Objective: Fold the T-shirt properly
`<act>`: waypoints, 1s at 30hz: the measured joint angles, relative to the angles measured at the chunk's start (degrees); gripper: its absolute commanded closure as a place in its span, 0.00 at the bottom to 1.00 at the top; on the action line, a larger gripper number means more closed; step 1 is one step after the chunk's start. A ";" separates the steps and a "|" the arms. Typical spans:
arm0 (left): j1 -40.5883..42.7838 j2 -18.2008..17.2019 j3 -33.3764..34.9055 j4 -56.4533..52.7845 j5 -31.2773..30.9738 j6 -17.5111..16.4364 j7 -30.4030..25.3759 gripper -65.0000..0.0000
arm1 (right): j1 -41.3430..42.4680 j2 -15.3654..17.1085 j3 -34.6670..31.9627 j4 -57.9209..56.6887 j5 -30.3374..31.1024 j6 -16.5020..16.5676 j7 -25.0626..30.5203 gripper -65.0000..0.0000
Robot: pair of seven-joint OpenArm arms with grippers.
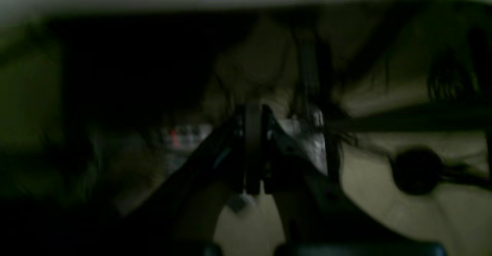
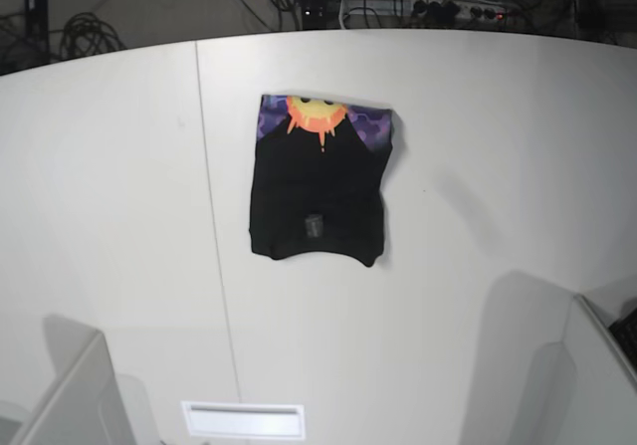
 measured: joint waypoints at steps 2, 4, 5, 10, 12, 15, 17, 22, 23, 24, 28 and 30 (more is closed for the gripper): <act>-1.66 0.24 2.54 -4.81 -0.17 0.04 0.02 1.00 | 3.45 -0.11 -2.58 -6.43 0.07 -0.04 0.17 1.00; -4.76 0.44 5.18 -10.71 -0.04 -0.07 -0.13 1.00 | 6.71 -0.04 -4.98 -12.50 -0.35 -0.46 0.33 1.00; -6.62 0.48 5.97 -13.94 0.09 -0.07 -0.09 1.00 | 8.28 -0.13 -6.32 -15.45 -0.37 -0.46 0.20 1.00; -18.82 -0.33 9.35 -36.26 -0.46 0.22 -0.59 1.00 | 17.44 -3.63 -8.15 -31.08 -0.07 -0.42 1.88 1.00; -22.32 -0.83 10.23 -44.09 -0.48 -0.17 -1.01 1.00 | 20.00 -4.09 -8.55 -36.57 0.15 -0.42 6.32 1.00; -26.67 -1.44 12.33 -52.50 -0.42 0.24 -0.94 1.00 | 23.58 -3.87 -8.46 -46.56 -0.17 -0.50 12.44 1.00; -29.38 -1.49 13.90 -56.02 -0.72 0.31 -0.79 1.00 | 26.99 -4.15 -8.48 -54.80 0.09 -0.44 16.57 1.00; -36.20 -1.01 21.16 -62.90 -1.03 0.22 -0.85 1.00 | 39.82 -8.04 -8.20 -81.79 0.02 -0.50 31.56 1.00; -37.18 -0.85 23.04 -63.56 -0.85 0.22 -0.92 1.00 | 41.83 -8.74 -8.20 -85.35 0.07 -0.48 34.71 1.00; -38.01 -0.66 25.03 -63.78 -1.03 0.48 -1.07 1.00 | 43.43 -9.22 -8.11 -88.15 0.22 -0.46 37.83 1.00; -40.22 0.96 35.23 -63.69 -1.05 11.15 -1.07 1.00 | 44.50 -9.46 -8.09 -88.87 0.26 -0.55 41.18 1.00; -41.33 1.38 39.93 -63.69 -0.68 13.25 -1.01 1.00 | 43.89 -9.60 -8.11 -88.65 0.24 -0.55 40.76 1.00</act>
